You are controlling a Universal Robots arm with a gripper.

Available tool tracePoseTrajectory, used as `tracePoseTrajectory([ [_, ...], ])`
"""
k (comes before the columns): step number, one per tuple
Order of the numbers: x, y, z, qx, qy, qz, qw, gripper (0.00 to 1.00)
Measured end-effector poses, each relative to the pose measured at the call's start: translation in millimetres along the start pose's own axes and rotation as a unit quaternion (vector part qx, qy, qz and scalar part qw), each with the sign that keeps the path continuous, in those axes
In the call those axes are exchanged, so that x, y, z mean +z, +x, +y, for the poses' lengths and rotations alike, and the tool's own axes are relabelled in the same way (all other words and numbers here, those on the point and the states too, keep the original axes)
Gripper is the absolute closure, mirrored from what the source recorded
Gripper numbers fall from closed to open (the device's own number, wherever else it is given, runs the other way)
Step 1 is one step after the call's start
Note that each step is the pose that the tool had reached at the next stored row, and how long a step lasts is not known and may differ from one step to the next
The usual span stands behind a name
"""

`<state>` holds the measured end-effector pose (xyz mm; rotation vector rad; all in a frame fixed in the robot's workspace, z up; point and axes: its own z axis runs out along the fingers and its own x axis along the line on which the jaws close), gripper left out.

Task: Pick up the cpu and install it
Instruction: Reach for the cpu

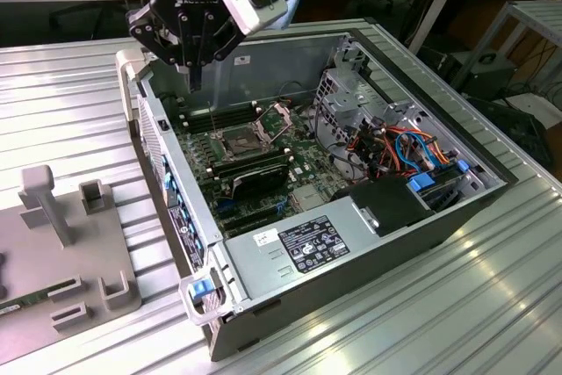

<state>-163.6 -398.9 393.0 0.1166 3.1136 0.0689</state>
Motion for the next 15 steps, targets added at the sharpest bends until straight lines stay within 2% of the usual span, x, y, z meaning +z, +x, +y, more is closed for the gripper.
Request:
tracePoseTrajectory([
  [6,0.0,13.0,-1.0,0.000,0.0000,0.0000,1.00000,0.89],
  [11,0.0,29.8,-2.3,0.000,0.0000,0.0000,1.00000,0.89],
  [14,0.1,42.5,-3.2,0.000,0.0000,0.0000,1.00000,0.89],
  [15,0.3,48.9,-3.7,0.000,0.0000,0.0000,1.00000,0.89],
])
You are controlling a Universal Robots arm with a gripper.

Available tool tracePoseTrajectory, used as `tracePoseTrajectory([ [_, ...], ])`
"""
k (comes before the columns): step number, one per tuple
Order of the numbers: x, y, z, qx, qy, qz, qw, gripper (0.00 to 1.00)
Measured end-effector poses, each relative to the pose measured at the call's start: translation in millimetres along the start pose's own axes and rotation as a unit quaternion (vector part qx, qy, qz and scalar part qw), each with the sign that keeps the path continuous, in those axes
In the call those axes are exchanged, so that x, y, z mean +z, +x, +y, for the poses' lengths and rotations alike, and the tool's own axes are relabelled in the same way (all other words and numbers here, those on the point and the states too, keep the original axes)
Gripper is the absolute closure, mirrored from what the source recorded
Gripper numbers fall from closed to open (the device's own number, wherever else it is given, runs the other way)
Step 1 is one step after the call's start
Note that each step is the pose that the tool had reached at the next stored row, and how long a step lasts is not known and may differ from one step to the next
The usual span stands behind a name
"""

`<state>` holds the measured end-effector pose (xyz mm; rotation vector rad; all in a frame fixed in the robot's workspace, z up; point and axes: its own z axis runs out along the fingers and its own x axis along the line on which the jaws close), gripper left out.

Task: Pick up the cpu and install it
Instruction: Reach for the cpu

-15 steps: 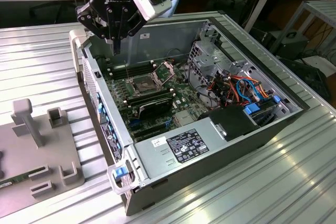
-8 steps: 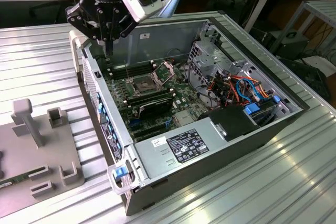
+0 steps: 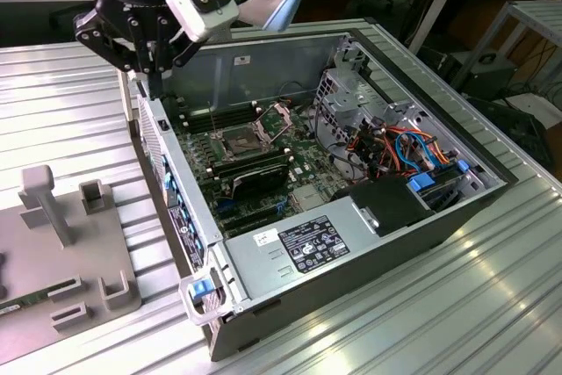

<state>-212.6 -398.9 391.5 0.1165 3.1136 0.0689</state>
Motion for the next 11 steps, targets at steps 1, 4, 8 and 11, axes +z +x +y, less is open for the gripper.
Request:
tracePoseTrajectory([
  [1,0.1,3.5,-0.3,0.000,0.0000,0.0000,1.00000,0.89],
  [4,0.5,17.4,-1.4,0.000,0.0000,0.0000,1.00000,0.89],
  [8,1.3,38.1,-2.9,0.000,0.0000,0.0000,1.00000,0.89],
  [11,2.2,55.7,-4.3,0.000,0.0000,0.0000,1.00000,0.89],
])
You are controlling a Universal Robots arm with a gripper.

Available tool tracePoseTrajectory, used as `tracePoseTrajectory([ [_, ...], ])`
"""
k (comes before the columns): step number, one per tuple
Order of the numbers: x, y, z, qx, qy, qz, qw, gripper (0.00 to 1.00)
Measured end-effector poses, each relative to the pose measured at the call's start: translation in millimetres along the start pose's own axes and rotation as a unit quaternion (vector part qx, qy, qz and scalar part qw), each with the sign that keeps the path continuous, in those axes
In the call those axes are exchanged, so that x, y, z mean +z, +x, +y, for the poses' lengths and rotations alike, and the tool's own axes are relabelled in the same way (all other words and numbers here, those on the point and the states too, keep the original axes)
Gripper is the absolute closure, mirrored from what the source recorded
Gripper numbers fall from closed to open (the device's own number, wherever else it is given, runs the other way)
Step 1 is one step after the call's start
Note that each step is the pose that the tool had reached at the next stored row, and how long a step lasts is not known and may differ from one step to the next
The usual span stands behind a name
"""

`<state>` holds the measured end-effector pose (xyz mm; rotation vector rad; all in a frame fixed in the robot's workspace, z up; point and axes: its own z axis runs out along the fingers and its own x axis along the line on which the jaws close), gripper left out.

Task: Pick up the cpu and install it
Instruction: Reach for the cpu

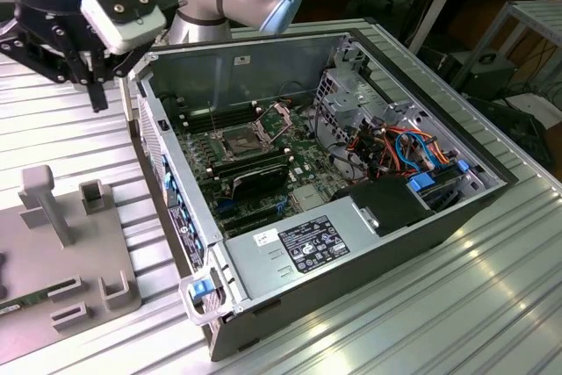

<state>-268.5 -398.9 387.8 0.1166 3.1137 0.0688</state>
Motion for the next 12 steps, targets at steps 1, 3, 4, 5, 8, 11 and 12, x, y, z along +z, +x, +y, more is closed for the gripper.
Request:
tracePoseTrajectory([
  [1,0.3,5.8,-0.5,0.000,0.0000,0.0000,1.00000,0.89],
  [3,1.1,19.9,-1.5,0.000,0.0000,0.0000,1.00000,0.89],
  [4,1.2,23.8,-1.9,0.000,0.0000,0.0000,1.00000,0.89],
  [5,1.5,27.6,-2.2,0.000,0.0000,0.0000,1.00000,0.89],
  [8,2.0,35.3,-2.7,0.000,0.0000,-0.0001,1.00000,0.89],
  [11,2.0,35.8,-2.8,0.000,0.0000,0.0000,1.00000,0.89],
  [12,2.0,36.0,-2.8,0.000,0.0000,0.0000,1.00000,0.89],
])
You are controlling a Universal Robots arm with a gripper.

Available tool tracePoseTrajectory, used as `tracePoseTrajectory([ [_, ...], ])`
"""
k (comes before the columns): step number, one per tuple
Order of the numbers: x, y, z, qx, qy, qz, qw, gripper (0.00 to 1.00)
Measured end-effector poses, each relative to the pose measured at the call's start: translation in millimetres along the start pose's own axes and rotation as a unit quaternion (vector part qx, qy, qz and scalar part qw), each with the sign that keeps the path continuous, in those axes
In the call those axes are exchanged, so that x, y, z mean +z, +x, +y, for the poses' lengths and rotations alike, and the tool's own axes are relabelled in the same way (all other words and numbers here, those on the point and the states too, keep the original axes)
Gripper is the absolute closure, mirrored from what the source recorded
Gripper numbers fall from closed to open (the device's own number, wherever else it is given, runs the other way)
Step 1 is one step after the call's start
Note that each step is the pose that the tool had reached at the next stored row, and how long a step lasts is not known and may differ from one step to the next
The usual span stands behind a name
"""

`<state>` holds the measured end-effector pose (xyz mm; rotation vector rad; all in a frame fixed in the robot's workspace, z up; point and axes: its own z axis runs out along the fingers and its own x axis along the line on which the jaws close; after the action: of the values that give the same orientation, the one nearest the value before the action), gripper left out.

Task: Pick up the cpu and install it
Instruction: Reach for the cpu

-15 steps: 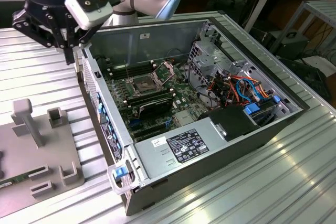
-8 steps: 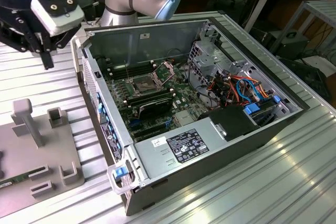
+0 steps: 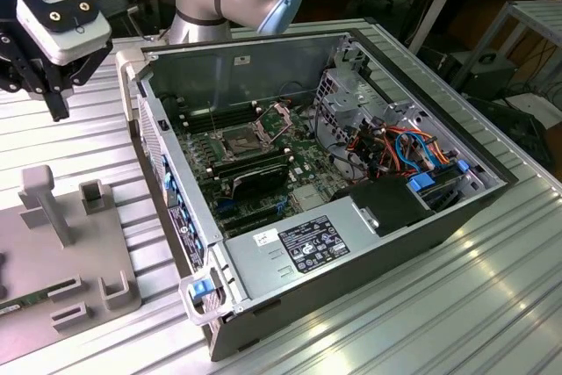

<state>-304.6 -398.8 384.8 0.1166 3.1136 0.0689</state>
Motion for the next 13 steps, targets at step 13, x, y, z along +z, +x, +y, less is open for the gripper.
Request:
tracePoseTrajectory([
  [13,-0.1,1.7,-0.1,0.000,0.0000,0.0000,1.00000,0.89],
])
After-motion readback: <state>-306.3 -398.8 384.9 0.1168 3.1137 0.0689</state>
